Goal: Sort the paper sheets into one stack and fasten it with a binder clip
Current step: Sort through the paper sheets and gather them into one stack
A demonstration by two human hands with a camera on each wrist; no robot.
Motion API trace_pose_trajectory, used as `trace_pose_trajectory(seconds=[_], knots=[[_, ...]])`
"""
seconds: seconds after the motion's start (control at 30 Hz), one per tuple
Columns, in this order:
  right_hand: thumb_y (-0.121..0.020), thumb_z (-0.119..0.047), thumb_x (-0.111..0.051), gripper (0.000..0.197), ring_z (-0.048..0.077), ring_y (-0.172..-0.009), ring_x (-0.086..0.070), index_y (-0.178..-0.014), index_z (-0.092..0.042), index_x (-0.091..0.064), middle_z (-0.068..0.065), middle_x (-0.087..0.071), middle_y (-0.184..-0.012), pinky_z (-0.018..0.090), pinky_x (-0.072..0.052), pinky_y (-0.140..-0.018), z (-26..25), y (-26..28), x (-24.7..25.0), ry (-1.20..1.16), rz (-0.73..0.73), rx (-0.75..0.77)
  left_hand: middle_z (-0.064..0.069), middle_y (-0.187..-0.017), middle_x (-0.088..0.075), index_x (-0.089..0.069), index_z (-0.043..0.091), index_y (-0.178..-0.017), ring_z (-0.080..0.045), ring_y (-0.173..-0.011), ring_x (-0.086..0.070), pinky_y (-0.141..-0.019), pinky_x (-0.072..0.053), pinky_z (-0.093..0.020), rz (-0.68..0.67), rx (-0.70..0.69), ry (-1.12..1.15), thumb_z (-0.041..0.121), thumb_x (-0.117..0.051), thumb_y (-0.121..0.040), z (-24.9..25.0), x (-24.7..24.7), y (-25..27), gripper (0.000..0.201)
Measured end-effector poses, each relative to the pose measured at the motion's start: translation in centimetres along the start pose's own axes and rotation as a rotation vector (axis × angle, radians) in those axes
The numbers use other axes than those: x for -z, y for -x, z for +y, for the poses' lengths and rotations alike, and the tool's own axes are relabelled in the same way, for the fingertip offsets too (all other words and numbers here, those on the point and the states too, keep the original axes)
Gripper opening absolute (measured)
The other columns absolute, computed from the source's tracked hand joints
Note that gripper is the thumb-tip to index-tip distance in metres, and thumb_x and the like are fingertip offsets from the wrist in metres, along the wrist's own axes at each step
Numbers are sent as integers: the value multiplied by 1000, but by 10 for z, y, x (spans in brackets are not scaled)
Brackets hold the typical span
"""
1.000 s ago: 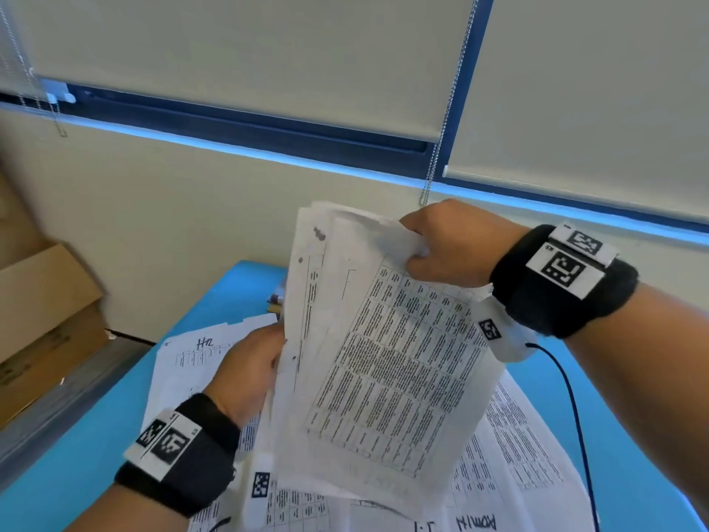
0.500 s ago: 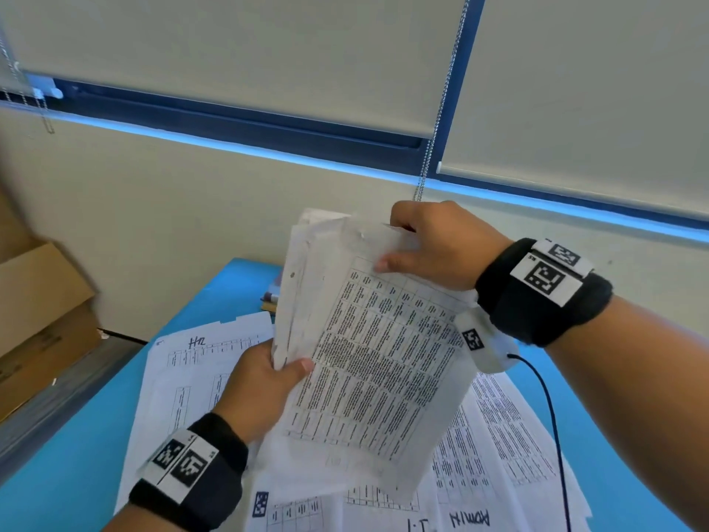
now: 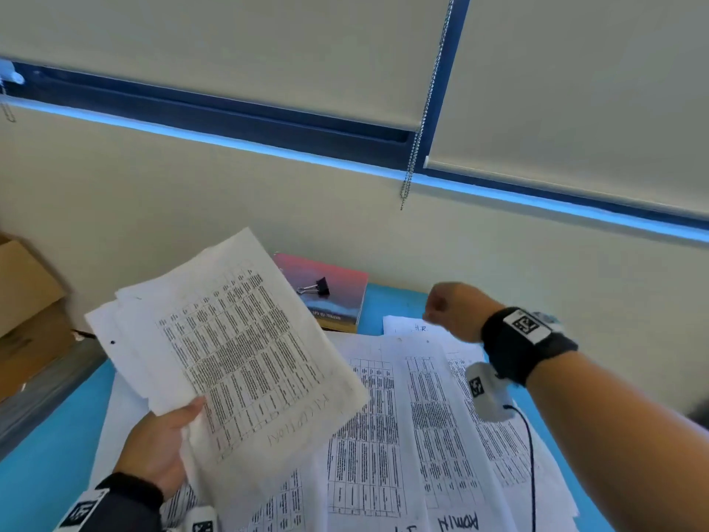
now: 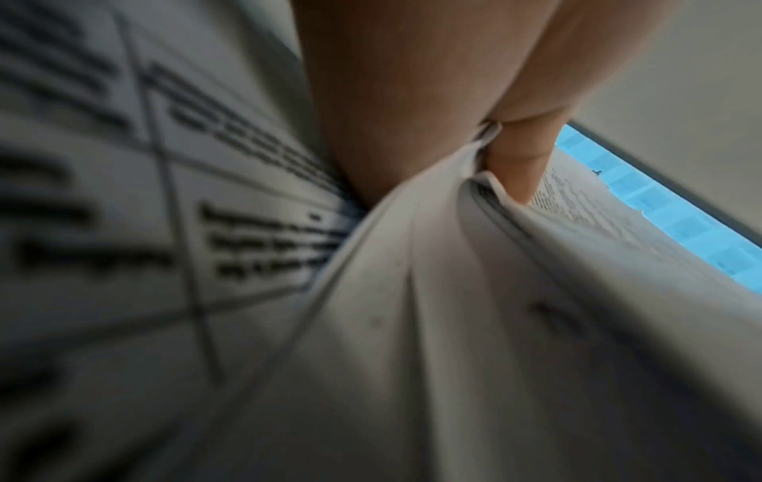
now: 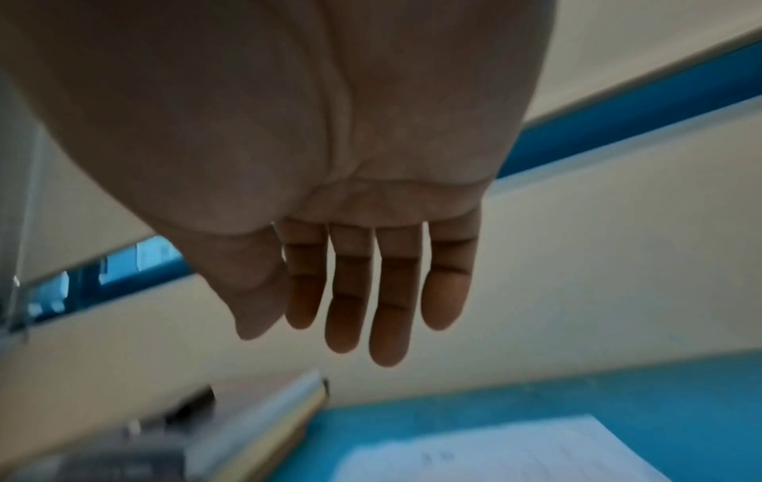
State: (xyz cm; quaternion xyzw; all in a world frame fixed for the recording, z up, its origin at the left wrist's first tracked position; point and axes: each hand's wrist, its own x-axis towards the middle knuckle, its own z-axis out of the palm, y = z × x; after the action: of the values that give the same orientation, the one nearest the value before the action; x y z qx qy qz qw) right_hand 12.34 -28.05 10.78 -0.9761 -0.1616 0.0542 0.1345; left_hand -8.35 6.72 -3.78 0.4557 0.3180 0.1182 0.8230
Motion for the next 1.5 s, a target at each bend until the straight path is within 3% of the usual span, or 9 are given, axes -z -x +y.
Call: trace_pose_trajectory(seconds=[0.17, 0.4, 0.6, 0.77, 0.87, 1.0, 1.13, 1.4, 1.5], knots=[[-88, -32, -62, 13, 22, -104, -58, -97, -25, -55, -1, -58, -105, 30, -44, -84, 12, -12, -64, 151, -196, -68, -14, -113, -72, -63, 15, -122, -37, -106, -63, -89, -49, -52, -99, 57, 19, 1, -47, -97, -6, -2, -4, 33], [-84, -50, -63, 63, 26, -120, -54, -137, -23, -42, 3, -51, -138, 43, -44, -101, -48, -36, -118, 110, -218, 30, -19, -125, -66, -70, 18, -118, -42, -118, -59, -106, -32, -66, -160, 137, 109, 1, -44, -97, -13, 15, -23, 38], [-84, -60, -57, 56, 29, -111, -52, -126, -23, -50, 5, -58, -119, 46, -44, -95, -67, -48, -127, 238, -152, 22, -18, -130, -63, -73, 25, -113, -41, -123, -56, -110, -24, -68, -217, 134, 150, -2, -40, -96, -14, 20, -29, 45], [-90, -36, -62, 19, 24, -89, -58, -85, -19, -55, 2, -58, -89, 32, -45, -75, -61, -43, -121, 107, -262, 68, -17, -125, -66, -76, 24, -106, -41, -112, -63, -108, -27, -68, -226, 107, 153, 0, -41, -97, -16, 20, -25, 44], [-93, -23, -57, 10, 28, -103, -58, -98, -15, -58, 6, -60, -102, 32, -44, -81, -45, -34, -111, 111, -281, 54, -17, -125, -66, -77, 22, -104, -41, -114, -62, -109, -28, -67, -223, 107, 179, -1, -42, -96, -15, 19, -22, 43], [-94, -25, -54, 44, 26, -130, -47, -137, -19, -49, 6, -49, -143, 33, -37, -105, -10, -18, -89, 133, -305, -52, -16, -130, -64, -73, 23, -115, -40, -122, -57, -109, -26, -68, -204, 98, 206, 0, -42, -97, -15, 18, -19, 43], [-84, -50, -66, 61, 25, -127, -50, -135, -20, -52, 4, -52, -140, 34, -40, -103, 25, -9, -79, 225, -336, -137, -18, -130, -63, -74, 22, -112, -40, -121, -57, -108, -27, -69, -201, 110, 215, 1, -43, -96, -13, 18, -18, 40], [-92, -42, -58, 42, 27, -118, -53, -124, -17, -54, 6, -52, -129, 38, -44, -97, 36, -23, -90, 254, -261, -88, -16, -123, -68, -76, 22, -107, -38, -106, -66, -84, -51, -62, -234, 98, 199, -1, -41, -96, -11, 12, -17, 43], [-85, -47, -63, 52, 25, -116, -54, -128, -22, -48, 2, -51, -133, 40, -45, -97, 32, -34, -102, 163, -219, -110, -14, -116, -71, -78, 22, -101, -34, -101, -70, -81, -52, -61, -260, 75, 202, -3, -38, -96, -10, 8, -14, 48]])
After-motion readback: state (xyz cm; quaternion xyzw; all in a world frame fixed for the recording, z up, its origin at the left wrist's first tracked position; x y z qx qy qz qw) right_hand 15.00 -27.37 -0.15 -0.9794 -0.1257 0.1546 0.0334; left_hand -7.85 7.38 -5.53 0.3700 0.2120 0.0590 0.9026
